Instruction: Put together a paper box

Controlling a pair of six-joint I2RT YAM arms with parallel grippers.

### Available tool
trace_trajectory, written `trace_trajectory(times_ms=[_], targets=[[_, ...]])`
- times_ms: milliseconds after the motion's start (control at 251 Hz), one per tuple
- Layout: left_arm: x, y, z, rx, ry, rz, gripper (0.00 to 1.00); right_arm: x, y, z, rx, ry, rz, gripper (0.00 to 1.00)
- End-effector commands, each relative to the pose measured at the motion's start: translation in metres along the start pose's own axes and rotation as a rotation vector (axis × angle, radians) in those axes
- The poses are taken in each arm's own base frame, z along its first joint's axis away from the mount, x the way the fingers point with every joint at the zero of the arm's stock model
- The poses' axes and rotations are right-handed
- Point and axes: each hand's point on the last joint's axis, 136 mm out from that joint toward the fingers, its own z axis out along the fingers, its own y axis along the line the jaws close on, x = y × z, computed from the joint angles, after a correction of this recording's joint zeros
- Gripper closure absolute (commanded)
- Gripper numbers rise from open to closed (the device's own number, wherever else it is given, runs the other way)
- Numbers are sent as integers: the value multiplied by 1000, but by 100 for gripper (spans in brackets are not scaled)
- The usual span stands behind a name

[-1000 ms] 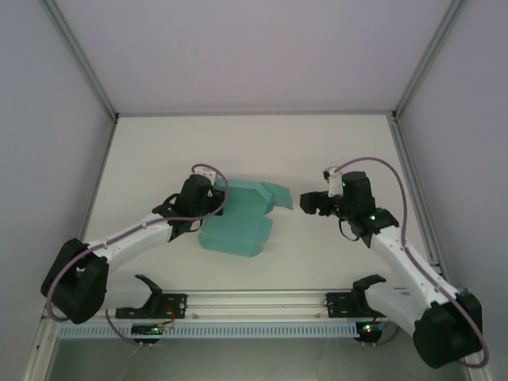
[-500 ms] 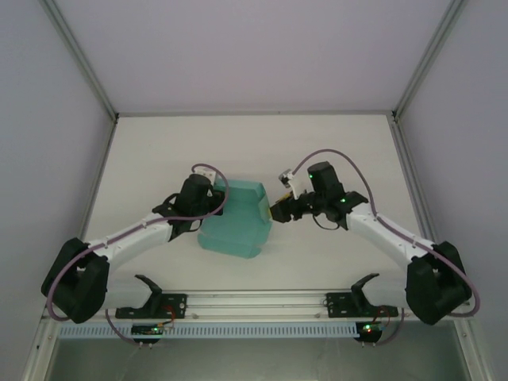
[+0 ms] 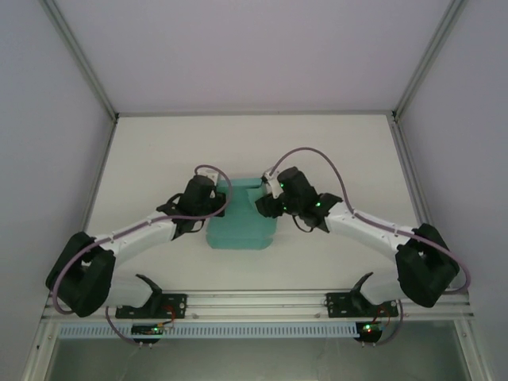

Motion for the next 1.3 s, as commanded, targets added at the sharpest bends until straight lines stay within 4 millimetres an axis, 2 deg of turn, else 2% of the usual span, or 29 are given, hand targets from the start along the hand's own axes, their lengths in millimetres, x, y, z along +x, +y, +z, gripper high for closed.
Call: trace_trajectory(times_ms=[0, 56, 92, 176, 347, 415, 523, 591, 678, 750, 818, 970, 1102, 1297], targets=[[1, -13, 3, 12, 15, 18, 100, -15, -44, 1, 305, -161, 147, 56], [4, -17, 6, 14, 26, 27, 100, -13, -52, 2, 359, -200, 186, 63], [5, -19, 7, 9, 30, 33, 100, -13, -55, 3, 379, -219, 189, 64], [9, -19, 9, -17, 45, 48, 100, -1, -57, 12, 379, -178, 211, 68], [11, -19, 12, -58, 44, 30, 100, -1, -67, 16, 453, -162, 216, 90], [9, -20, 13, -69, 36, 17, 100, 9, -75, 17, 514, -122, 231, 97], [6, -25, 12, -77, 25, 1, 100, 26, -98, 14, 690, -73, 203, 100], [5, -25, 12, -89, 24, -8, 100, 45, -116, 1, 849, -12, 240, 100], [5, -23, 11, -105, 22, -14, 100, 47, -131, -12, 996, 4, 226, 100], [6, -20, 11, -124, 21, -23, 100, 44, -133, -14, 1024, 7, 216, 100], [6, -19, 11, -127, 23, -23, 100, 41, -127, -1, 953, 7, 190, 98], [6, -21, 12, -121, 31, -22, 100, 38, -104, 27, 692, -12, 218, 79], [7, -21, 12, -118, 28, -23, 100, 40, -98, 31, 587, -26, 274, 72], [7, -24, 15, -107, 32, -24, 100, 42, -98, 33, 526, -30, 320, 70]])
